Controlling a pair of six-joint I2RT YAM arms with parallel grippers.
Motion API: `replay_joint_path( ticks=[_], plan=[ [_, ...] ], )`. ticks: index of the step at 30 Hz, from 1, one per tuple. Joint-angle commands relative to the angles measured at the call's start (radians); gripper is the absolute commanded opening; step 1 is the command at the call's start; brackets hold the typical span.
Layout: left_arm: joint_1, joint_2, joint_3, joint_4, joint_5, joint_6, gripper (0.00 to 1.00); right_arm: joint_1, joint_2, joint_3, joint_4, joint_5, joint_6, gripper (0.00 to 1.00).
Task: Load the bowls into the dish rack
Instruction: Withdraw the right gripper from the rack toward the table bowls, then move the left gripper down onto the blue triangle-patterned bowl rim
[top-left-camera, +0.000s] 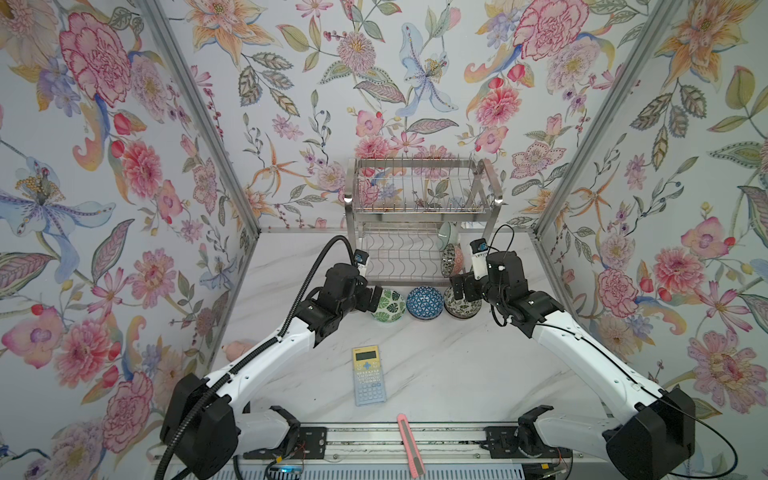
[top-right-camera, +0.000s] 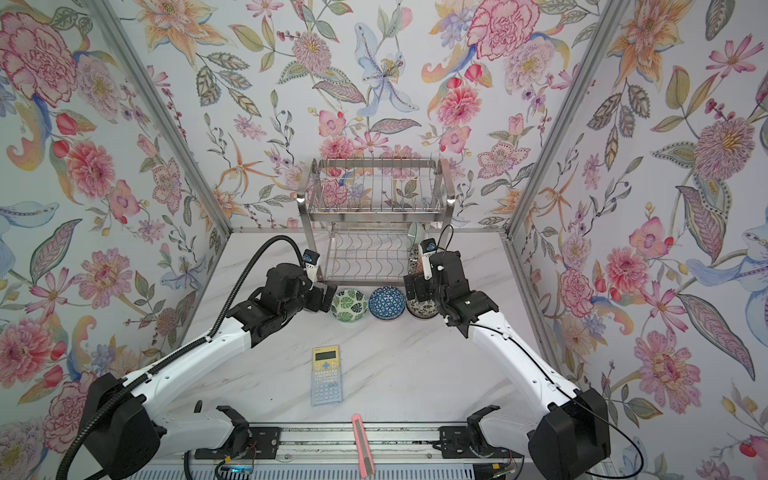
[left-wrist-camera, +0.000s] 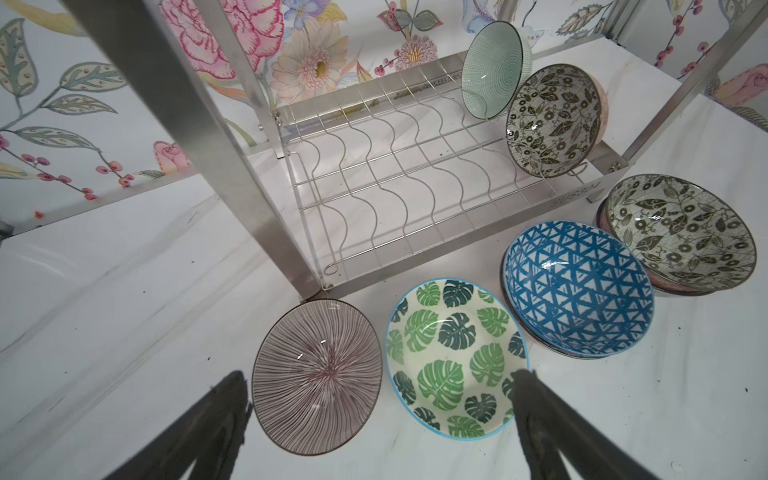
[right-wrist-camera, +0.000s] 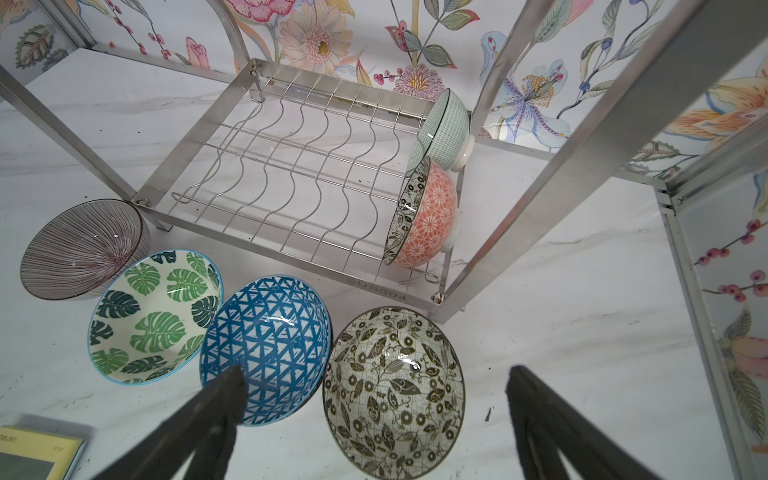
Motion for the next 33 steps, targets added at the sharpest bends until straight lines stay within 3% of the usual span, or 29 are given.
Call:
replay_joint_path(
  ticks=[1,21,33],
  plan=[
    [-0.029,0.038,0.033,0.068,0.005,-0.031,0.99,-0.007,0.006,-0.009,0.008,-0.015,0.016,0.99],
    [-0.110,0.320,0.143,0.143,0.093,-0.052,0.99,-0.025,0.016,-0.007,0.008,-0.025,0.022,0.99],
    [-0.128,0.454,0.224,0.166,0.128,-0.053,0.86,-0.028,0.021,-0.006,0.008,-0.028,0.024,0.99]
  ],
)
